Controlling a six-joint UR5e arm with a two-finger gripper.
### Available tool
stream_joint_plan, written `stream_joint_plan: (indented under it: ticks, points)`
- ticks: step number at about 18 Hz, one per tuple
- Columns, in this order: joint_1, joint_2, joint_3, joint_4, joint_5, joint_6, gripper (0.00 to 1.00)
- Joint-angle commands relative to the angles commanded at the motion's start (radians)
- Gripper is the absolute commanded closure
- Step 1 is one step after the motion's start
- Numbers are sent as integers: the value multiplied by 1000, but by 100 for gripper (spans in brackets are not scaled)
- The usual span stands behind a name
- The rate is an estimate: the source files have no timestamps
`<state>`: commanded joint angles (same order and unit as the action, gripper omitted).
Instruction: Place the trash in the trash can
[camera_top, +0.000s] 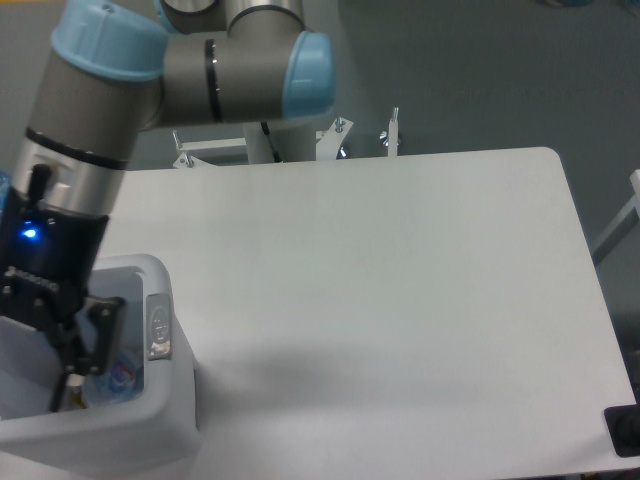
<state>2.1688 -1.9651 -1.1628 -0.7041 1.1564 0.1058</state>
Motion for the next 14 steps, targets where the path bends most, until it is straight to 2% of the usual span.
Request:
stream_joint_plan:
  ticks: [3, 6, 8, 11, 14]
  points:
    - [45, 20, 0, -11, 124, 53, 0]
    - [88, 52, -20, -113, 239, 197, 0]
    - [108, 64, -52, -173, 314, 357, 0]
    - [137, 112, -104, -270, 400, 587, 0]
    - [166, 118, -123, -291, 422, 646, 0]
